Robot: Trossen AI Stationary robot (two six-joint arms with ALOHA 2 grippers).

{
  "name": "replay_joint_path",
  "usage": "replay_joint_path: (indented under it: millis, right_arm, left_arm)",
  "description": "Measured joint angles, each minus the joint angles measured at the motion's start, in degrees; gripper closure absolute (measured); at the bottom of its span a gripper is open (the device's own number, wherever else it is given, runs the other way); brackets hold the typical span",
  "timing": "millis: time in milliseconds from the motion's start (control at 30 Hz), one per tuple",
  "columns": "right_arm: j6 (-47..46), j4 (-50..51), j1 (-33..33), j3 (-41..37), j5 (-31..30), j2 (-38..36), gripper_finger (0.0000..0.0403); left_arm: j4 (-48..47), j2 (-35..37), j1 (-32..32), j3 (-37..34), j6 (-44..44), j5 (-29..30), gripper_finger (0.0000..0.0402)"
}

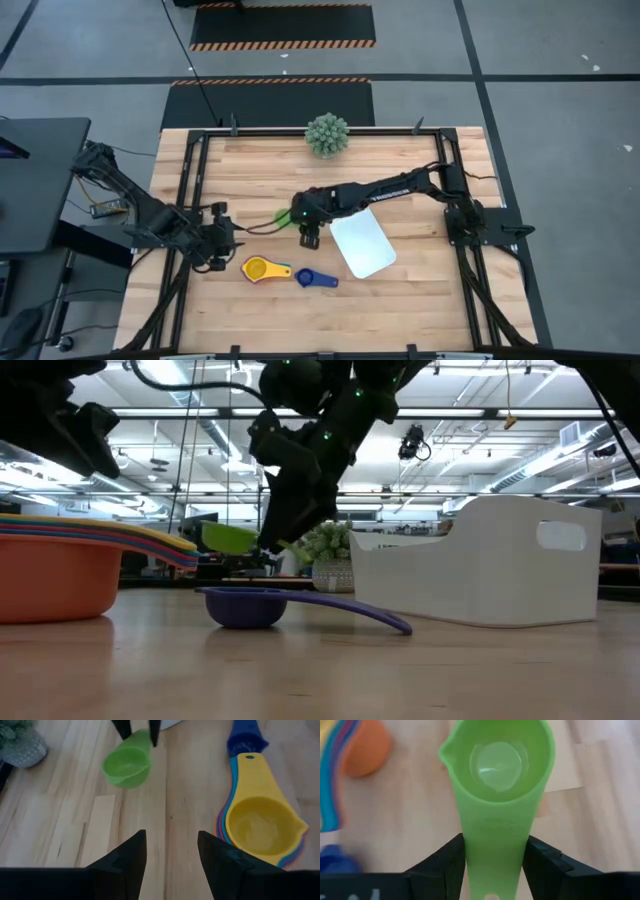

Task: Nest measuring cups in basket
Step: Stack the green measuring cup on top of the yellow measuring cup

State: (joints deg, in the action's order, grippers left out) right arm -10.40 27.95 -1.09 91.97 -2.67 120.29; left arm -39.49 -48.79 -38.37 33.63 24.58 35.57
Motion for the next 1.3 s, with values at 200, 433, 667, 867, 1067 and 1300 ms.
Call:
replay_joint_path:
  millis: [200, 433, 667, 867, 1067, 1300]
  right_arm:
    - [-0.62, -0.32, -2.65, 1.49, -0.88, 0.0, 0.0222]
    - [-0.62, -1.14, -5.77, 4.52, -3.61, -0.02, 0.0222]
    - [-1.47, -2.26, -7.78, 6.59, -3.77, 0.0, 0.0222]
    - [-1.89, -3.49, -8.82, 6.61, -3.85, 0.0, 0.0222]
    - [-2.09, -5.77, -10.11, 6.61, -3.89, 0.02, 0.0222]
    - [-2.4, -9.09, -11.17, 6.53, -3.74, 0.69, 0.0222]
  left_arm:
    - [0.74, -1.27, -0.07, -0.18, 2.47, 0.42, 0.0218]
    - [0.8, -1.06, -0.17, 0.17, 3.4, -4.81, 0.0218]
    - [-3.89, -1.03, -0.17, 5.97, 3.73, -7.82, 0.0218]
    - [-8.99, -0.95, -0.18, 10.89, 3.54, -6.01, 0.0218]
    - [-11.59, -0.95, -0.2, 14.05, 3.29, -2.58, 0.0219]
    - [-11.82, -0.95, -0.2, 15.88, 3.25, 1.34, 0.0219]
